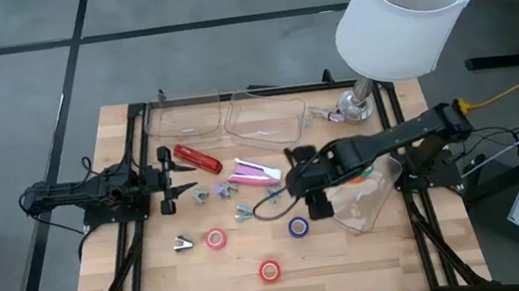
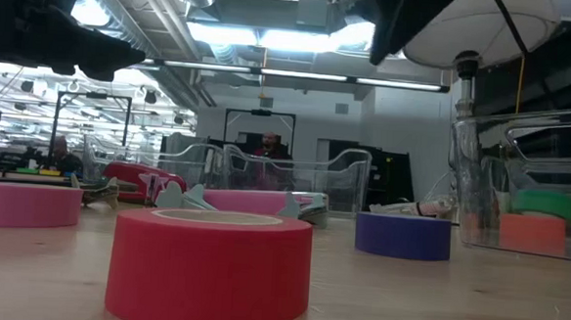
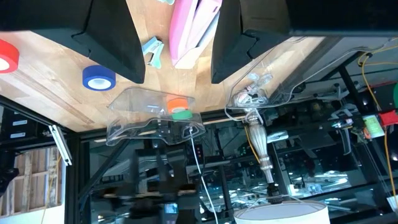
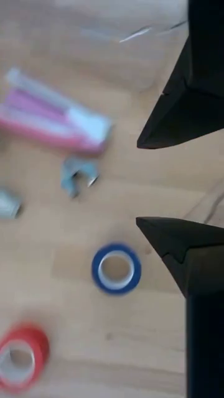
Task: Pick and place Stapler, Stapler remover, tape
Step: Put the blue tape into the bottom transparent bin
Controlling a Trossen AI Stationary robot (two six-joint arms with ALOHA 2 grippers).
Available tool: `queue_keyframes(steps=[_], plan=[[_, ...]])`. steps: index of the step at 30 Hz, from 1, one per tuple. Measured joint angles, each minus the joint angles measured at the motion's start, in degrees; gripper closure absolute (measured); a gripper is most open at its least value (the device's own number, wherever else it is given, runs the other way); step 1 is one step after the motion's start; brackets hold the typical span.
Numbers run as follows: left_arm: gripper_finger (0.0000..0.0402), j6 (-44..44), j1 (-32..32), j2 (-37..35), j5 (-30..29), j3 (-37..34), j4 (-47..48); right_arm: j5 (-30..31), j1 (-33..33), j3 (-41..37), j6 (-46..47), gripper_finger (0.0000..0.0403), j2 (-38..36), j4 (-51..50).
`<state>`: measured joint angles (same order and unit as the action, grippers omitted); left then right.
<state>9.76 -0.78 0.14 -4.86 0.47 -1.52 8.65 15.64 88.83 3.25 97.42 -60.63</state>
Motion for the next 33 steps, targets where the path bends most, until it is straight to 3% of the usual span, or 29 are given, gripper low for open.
queue_keyframes(steps=[6, 10, 33], plan=[[0.0219, 0.0, 0.0, 0.0, 0.0, 0.0, 0.0, -6.5, 2.9, 0.5, -11.3, 0.0214, 3.7, 6.8], [0.0219, 0.0, 0.0, 0.0, 0.0, 0.0, 0.0, -6.9, 4.6, 0.5, -15.9, 0.0214, 5.3, 8.5], [0.0219, 0.0, 0.0, 0.0, 0.0, 0.0, 0.0, -6.8, 7.5, -1.9, -15.7, 0.0214, 13.9, 10.6]])
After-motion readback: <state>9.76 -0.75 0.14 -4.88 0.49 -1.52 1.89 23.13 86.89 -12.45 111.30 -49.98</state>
